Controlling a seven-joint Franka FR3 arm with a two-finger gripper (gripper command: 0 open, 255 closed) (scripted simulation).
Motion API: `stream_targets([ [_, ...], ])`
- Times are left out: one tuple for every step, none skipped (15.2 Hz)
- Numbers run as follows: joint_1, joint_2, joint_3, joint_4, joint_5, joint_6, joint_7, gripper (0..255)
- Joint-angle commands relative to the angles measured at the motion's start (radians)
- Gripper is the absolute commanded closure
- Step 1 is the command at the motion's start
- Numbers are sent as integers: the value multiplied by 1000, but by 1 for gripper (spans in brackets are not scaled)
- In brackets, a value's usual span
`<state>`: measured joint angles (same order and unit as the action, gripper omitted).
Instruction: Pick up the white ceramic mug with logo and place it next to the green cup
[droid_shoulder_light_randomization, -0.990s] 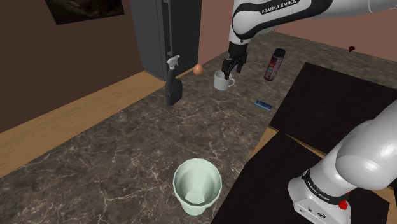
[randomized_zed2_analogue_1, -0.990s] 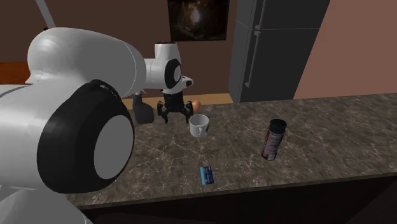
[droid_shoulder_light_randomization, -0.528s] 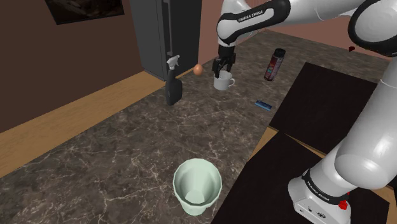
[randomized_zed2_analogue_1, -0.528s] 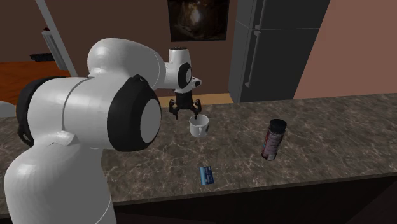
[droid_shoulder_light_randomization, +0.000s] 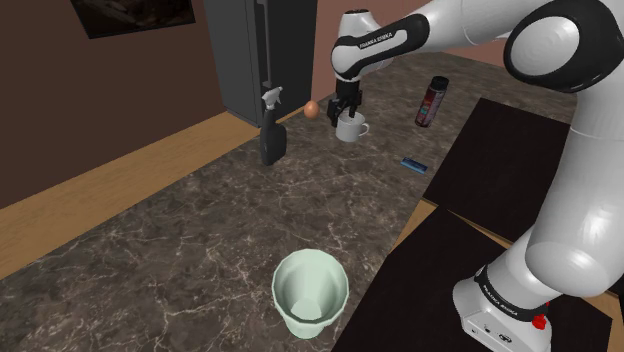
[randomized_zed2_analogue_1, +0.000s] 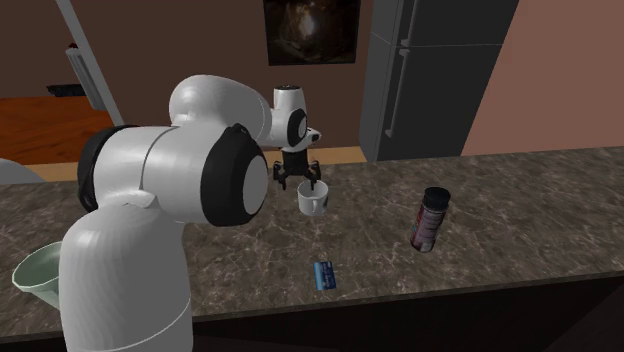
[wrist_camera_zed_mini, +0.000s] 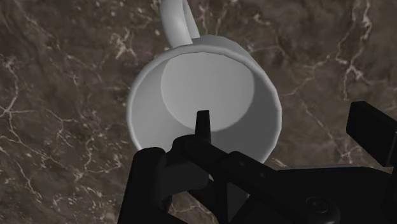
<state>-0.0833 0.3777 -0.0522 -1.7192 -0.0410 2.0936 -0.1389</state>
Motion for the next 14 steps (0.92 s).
stream_targets([
  [-1,12,0,-9,0,22,0,0],
  [-2,21,0,-18,0,39,0,0],
  [-2,21,0,-18,0,39,0,0],
  [-2,21,0,-18,0,39,0,0],
  [-2,21,0,-18,0,39,0,0],
  [-2,21,0,-18,0,39,0,0],
  [-2,21,0,-18,0,39,0,0],
  [-2,21,0,-18,0,39,0,0],
  [-2,21,0,-18,0,39,0,0],
  [-2,21,0,-18,0,39,0,0],
  [-2,21,0,-18,0,39,0,255],
  [-2,21,0,-18,0,39,0,255],
  [-2,21,0,-18,0,39,0,255],
  [-2,21,0,-18,0,39,0,255],
])
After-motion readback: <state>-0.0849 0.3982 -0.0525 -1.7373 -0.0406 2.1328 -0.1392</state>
